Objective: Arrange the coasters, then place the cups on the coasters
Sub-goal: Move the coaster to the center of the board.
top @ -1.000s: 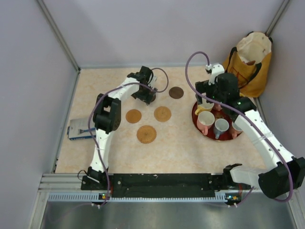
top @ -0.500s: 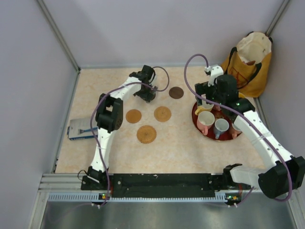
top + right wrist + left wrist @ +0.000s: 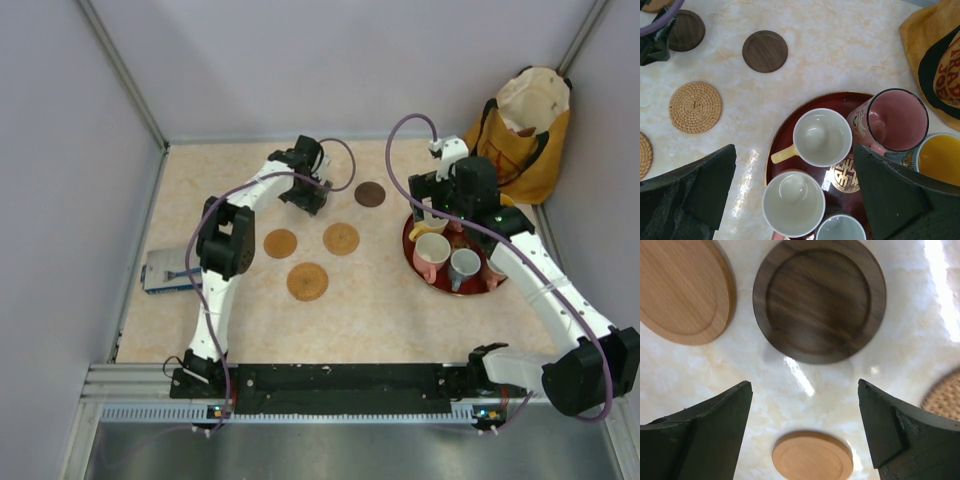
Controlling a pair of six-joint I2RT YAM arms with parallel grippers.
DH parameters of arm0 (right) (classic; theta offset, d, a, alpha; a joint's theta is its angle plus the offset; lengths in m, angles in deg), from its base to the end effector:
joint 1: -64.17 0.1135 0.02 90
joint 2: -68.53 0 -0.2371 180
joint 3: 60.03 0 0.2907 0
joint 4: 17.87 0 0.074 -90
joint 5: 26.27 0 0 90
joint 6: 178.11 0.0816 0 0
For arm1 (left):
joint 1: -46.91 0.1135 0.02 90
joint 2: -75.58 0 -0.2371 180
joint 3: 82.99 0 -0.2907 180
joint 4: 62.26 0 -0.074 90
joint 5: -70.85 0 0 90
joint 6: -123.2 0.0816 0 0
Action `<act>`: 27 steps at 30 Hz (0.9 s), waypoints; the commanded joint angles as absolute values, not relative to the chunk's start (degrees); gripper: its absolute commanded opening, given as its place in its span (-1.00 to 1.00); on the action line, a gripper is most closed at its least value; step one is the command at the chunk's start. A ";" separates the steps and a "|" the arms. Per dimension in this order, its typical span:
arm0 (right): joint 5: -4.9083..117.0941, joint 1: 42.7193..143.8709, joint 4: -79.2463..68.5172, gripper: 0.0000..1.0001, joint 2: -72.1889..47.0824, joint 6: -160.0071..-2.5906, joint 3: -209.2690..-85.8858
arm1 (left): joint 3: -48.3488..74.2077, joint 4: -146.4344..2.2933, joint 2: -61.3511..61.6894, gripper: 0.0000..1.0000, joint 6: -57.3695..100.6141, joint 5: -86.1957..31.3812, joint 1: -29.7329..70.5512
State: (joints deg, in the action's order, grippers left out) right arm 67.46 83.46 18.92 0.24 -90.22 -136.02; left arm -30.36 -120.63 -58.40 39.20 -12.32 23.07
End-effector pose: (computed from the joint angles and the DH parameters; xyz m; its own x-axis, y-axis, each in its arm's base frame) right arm 0.3380 0.1127 0.2972 -0.4484 -0.1959 -0.8721 -0.2927 0.9541 -0.0638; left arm 0.4969 -0.2090 0.1102 -0.7872 0.4613 -0.4094 0.4400 0.8851 0.1514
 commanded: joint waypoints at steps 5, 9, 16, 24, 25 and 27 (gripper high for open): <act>67.16 82.54 15.92 0.97 1.12 -91.28 -135.58 | -25.38 -116.46 -44.31 0.83 40.23 -13.80 25.20; 67.34 82.54 15.75 0.97 1.20 -91.54 -135.31 | -26.60 -115.40 -45.79 0.83 38.92 -9.66 27.04; 67.43 82.36 15.57 0.97 1.20 -91.72 -134.96 | -34.77 -114.61 -53.96 0.83 35.67 -3.25 30.29; 67.43 81.92 15.49 0.97 0.85 -91.80 -134.70 | -43.74 -114.25 -62.49 0.84 35.75 -0.78 32.23; 67.43 81.84 15.40 0.97 0.85 -91.80 -134.70 | -44.27 -114.69 -63.11 0.85 36.10 -0.43 32.23; 67.34 81.57 15.31 0.97 0.68 -91.80 -134.61 | -44.28 -115.57 -64.08 0.85 36.98 -0.25 32.23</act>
State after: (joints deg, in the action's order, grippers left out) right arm 67.48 82.95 18.47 0.21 -91.16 -134.81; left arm -41.03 -115.69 -62.66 36.14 -2.44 32.54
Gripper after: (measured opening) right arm 0.987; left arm 0.922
